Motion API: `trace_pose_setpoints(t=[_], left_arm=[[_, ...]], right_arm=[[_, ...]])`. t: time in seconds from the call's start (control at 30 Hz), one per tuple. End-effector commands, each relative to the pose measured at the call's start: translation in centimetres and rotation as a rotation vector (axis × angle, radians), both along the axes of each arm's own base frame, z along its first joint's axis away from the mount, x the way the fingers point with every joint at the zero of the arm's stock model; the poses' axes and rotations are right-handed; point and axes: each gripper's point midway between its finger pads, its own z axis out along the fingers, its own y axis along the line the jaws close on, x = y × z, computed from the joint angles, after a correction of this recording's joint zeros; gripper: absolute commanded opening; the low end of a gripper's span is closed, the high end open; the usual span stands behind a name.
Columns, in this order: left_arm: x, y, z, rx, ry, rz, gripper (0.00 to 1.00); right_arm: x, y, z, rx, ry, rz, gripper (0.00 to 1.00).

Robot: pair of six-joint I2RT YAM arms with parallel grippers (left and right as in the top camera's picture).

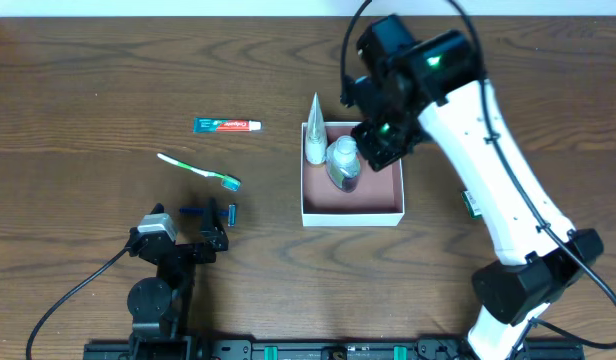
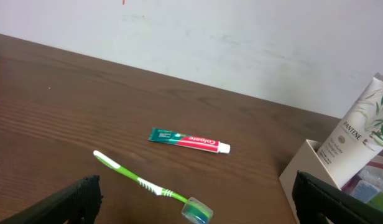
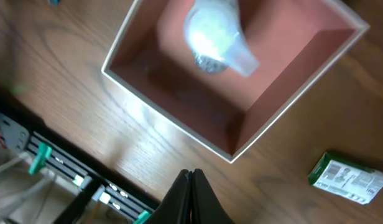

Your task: Pack container

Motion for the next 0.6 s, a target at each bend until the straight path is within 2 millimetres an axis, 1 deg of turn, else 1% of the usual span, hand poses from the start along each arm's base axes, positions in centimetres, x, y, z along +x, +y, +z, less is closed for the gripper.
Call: trace_pose_setpoints(t=[0.0,0.13,0.27,0.33,0.43,0.57], left_arm=[[-0.1,0.0,-1.5,0.008,0.045,-0.006,0.98],[-0.1,0.0,-1.5,0.007,0.045,-0.006,0.98],[-0.1,0.0,-1.5,0.008,0.045,-0.006,0.98],[-0.1,0.0,-1.5,0.008,0.045,-0.006,0.98],[-0.1,0.0,-1.5,0.007,0.045,-0.006,0.98],[-0.1,0.0,-1.5,0.008,0.045,-0.006,0.98]], right_arm=[[-1.2,0.1,-2.4,-0.064,0.043,0.015,0.02],[-1.8,0.3,-5.8,-0.099,0.075,0.016,0.02],[-1.7,0.3,-8.8,-0.116,0.076,0.008,0.01],[-1.3,0.4,-10.1,-0.112,0.059,0.009,0.02],[-0.3,0.4,-11.4,-0.128,0.005,0.012,0.01],[1.0,0.8,-12.6,-0.140,-0.074,0.019,0.02]])
